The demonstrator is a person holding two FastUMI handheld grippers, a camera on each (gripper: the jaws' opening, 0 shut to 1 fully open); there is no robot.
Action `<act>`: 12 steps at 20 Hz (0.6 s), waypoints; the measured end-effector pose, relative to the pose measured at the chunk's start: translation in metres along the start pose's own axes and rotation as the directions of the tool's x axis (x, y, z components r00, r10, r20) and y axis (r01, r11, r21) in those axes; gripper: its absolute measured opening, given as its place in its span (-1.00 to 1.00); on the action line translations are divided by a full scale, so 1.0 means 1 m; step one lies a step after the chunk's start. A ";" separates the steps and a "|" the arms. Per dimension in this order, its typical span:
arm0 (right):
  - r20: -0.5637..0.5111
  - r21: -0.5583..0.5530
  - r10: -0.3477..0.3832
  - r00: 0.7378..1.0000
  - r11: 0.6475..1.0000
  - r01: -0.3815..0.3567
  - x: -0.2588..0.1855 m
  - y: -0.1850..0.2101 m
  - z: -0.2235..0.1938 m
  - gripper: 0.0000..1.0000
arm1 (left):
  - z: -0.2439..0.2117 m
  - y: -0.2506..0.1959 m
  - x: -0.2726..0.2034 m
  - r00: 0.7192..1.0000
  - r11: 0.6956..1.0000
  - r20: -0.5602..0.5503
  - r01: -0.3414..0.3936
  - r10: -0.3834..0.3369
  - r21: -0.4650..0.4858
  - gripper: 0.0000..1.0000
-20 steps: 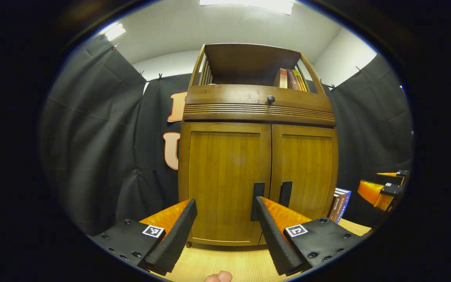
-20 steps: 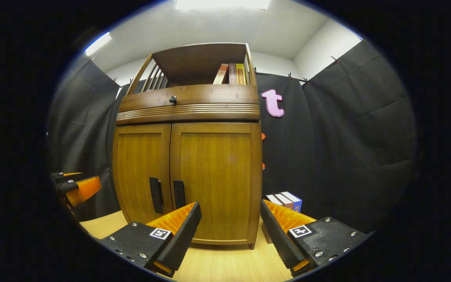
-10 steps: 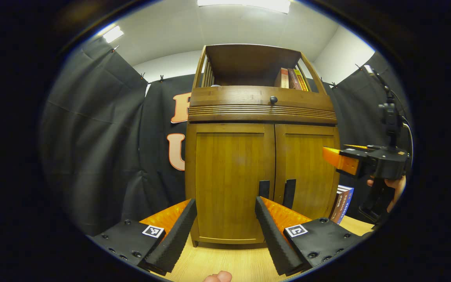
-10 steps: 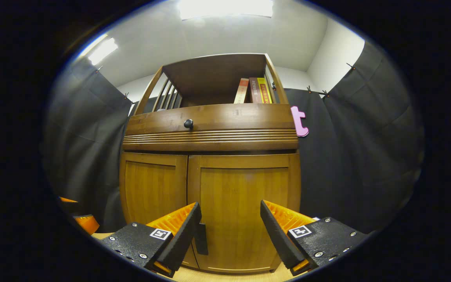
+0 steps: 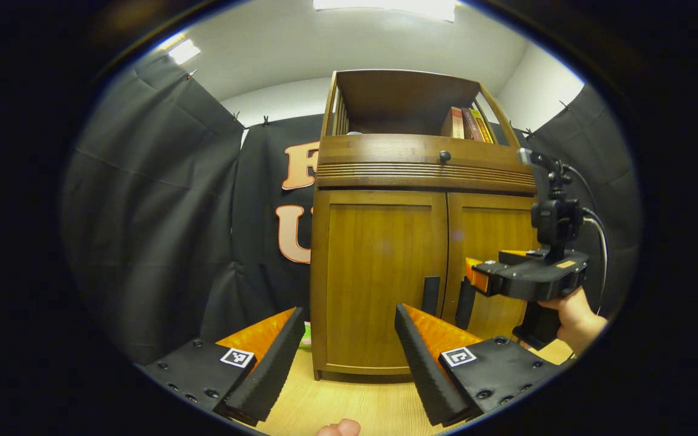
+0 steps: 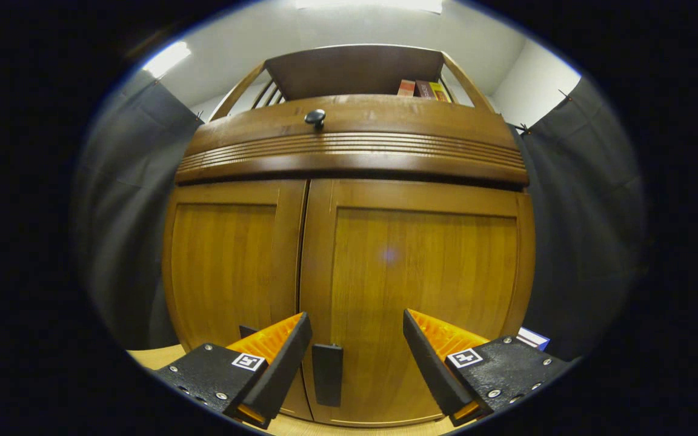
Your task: Open the right door of the double-door shoe cabinet with the right hand, and open the left door with the left hand.
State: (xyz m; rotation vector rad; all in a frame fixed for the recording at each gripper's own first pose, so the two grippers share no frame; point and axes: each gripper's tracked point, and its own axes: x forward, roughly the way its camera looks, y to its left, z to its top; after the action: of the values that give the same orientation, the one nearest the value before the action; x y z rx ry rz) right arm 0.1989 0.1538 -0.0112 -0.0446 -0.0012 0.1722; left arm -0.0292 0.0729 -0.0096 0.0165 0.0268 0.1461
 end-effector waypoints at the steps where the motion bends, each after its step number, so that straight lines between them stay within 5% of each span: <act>1: -0.022 0.001 0.000 1.000 1.000 0.000 0.004 0.003 -0.011 0.87 | -0.001 0.003 0.000 1.000 1.000 -0.002 0.004 -0.004 0.001 0.92; 11: -0.127 0.028 -0.024 0.992 0.999 0.028 0.033 0.005 -0.070 0.63 | 0.001 0.023 0.015 1.000 1.000 0.010 0.022 -0.022 0.009 0.92; 12: -0.121 0.054 -0.013 0.993 0.998 0.020 0.036 0.006 -0.072 0.79 | 0.002 0.027 0.016 1.000 1.000 0.013 0.022 -0.022 0.006 0.92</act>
State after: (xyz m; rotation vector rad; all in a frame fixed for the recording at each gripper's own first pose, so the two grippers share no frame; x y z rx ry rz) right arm 0.2341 0.1625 -0.0831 -0.0004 0.1233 0.1526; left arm -0.0172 0.1015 -0.0079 0.0234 0.0147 0.1241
